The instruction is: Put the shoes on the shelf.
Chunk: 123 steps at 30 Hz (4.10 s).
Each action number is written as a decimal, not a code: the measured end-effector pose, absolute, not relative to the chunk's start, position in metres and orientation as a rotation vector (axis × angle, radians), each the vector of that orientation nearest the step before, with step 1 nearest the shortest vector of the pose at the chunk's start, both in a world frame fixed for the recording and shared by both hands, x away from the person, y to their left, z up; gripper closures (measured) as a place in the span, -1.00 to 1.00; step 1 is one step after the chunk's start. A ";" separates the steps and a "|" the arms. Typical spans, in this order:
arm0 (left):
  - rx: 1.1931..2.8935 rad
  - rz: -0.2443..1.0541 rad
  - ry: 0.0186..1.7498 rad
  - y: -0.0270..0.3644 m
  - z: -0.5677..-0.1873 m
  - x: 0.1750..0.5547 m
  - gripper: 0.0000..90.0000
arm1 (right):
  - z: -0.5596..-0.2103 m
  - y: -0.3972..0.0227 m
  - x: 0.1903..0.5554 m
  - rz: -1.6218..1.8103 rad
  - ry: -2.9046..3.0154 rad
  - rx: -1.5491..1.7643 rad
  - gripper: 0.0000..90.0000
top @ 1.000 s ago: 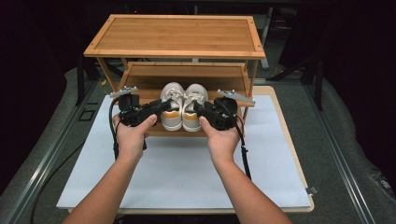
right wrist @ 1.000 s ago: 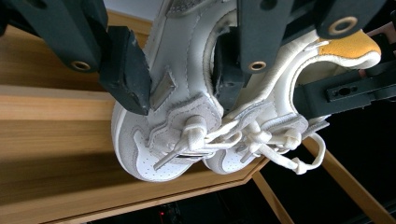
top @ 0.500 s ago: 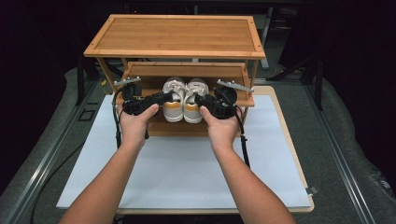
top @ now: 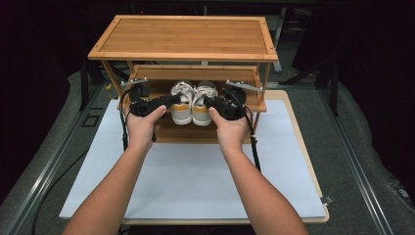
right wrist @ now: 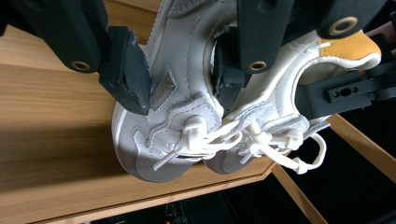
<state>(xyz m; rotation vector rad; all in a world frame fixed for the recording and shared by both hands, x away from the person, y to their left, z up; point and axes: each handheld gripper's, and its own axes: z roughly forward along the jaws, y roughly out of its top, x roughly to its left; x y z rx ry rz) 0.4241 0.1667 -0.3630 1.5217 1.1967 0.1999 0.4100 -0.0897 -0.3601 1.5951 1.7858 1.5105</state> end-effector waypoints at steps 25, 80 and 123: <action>1.540 0.204 1.237 0.163 -0.355 0.440 0.15 | -0.351 -0.089 0.425 1.455 1.829 1.634 0.15; 1.527 0.279 1.189 0.182 -0.335 0.424 0.26 | -0.335 -0.104 0.415 1.519 1.764 1.547 0.39; 1.559 0.199 1.200 0.179 -0.376 0.428 1.00 | -0.375 -0.111 0.418 1.513 1.816 1.590 1.00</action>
